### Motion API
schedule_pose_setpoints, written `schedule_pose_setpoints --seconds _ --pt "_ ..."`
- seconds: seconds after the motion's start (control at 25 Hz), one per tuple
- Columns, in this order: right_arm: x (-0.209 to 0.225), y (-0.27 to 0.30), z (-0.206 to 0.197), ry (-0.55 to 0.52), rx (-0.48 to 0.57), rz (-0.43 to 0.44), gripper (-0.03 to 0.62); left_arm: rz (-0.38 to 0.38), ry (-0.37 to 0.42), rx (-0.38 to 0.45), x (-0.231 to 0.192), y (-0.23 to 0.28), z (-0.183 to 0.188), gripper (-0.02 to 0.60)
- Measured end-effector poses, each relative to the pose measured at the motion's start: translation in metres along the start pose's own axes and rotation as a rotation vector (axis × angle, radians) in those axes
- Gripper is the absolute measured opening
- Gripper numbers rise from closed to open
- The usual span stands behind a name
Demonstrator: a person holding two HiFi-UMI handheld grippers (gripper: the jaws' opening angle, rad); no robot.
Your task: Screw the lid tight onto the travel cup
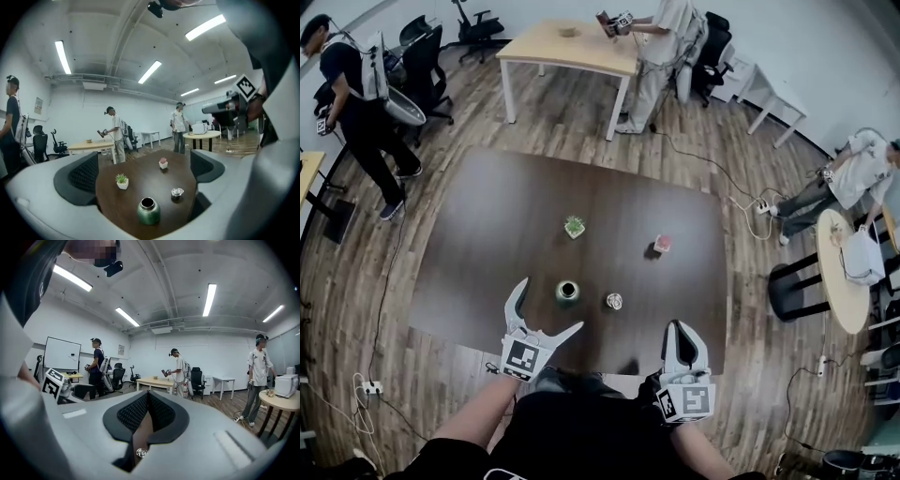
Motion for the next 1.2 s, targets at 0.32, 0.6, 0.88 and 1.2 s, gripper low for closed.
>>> schedule_pose_setpoints --seconds 0.32,0.6,0.88,1.2 --pt "0.001 0.001 -0.014 -0.047 -0.078 0.033 0.009 -0.027 -0.026 -0.113 -0.031 0.067 -0.102 0.591" --pt "0.0 0.014 -0.025 -0.056 -0.118 0.046 0.009 -0.04 -0.08 -0.167 -0.042 0.109 -0.193 0.59" --pt "-0.008 0.015 -0.04 -0.065 -0.162 0.078 0.009 -0.032 -0.048 -0.166 -0.044 0.129 -0.232 0.582" --pt "-0.013 0.036 -0.059 -0.075 -0.139 0.056 0.108 -0.076 -0.02 -0.19 -0.044 0.133 -0.232 0.388"
Point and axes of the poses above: the fingertips, and each gripper's own axes: y forward along the fingers, x to its right, z out of its top, the point moved 6 cm from there along -y, backward along the fingers, and after that the axes turned 13 degrees about -y, right-handed, at the moved point
